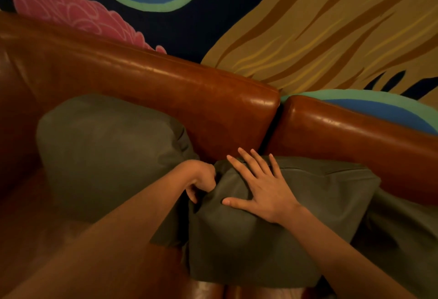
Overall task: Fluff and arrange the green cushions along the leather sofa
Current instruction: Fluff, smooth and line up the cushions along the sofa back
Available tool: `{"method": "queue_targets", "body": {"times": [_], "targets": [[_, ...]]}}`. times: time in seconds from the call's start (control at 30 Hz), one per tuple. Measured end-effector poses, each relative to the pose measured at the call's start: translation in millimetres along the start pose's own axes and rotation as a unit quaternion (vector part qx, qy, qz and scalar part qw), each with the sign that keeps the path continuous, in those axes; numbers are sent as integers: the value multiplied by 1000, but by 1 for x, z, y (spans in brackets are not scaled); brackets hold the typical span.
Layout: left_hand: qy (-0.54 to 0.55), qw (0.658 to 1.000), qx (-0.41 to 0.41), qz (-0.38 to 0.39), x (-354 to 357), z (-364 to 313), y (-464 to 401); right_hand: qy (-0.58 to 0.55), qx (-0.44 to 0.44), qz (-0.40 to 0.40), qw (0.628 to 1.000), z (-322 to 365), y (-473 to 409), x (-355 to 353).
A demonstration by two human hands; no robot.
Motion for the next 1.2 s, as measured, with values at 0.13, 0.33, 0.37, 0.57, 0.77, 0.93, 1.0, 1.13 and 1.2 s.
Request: {"method": "queue_targets", "body": {"times": [0.13, 0.33, 0.37, 0.57, 0.77, 0.93, 1.0, 1.13, 1.2], "targets": [[52, 997, 29, -45, 4, 14, 4, -7, 4, 2, 1000, 0, 2, 0], [5, 987, 86, -136, 22, 32, 4, 4, 0, 10, 1000, 1, 5, -1], [-9, 981, 111, -159, 26, 32, 5, 5, 3, 11, 1000, 0, 4, -1], [-100, 932, 182, -297, 15, 40, 21, -17, 24, 12, 1000, -1, 1, 1], [-121, 874, 192, -430, -37, 13, 47, -22, 34, 19, 999, -4, 2, 2], [147, 915, 206, -313, -39, 42, 47, -20, 27, 32, 999, -5, 1, -1], [88, 926, 215, -297, -41, 48, 48, -15, 22, 30, 999, -4, 3, 0], [-61, 913, 236, -327, -51, 39, 54, -20, 22, 24, 999, -6, 5, -1], [-73, 919, 251, -295, -57, 41, 57, -21, 14, 18, 1000, -6, 7, 0]]}}
Point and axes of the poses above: each hand's wrist, its own y-axis away from the middle knuckle, its own x-axis out of the palm, z = x × y, the point moved 3 cm from there along -y, towards the middle knuckle, and after that the axes turned 13 degrees about x, right-handed, at the moved point
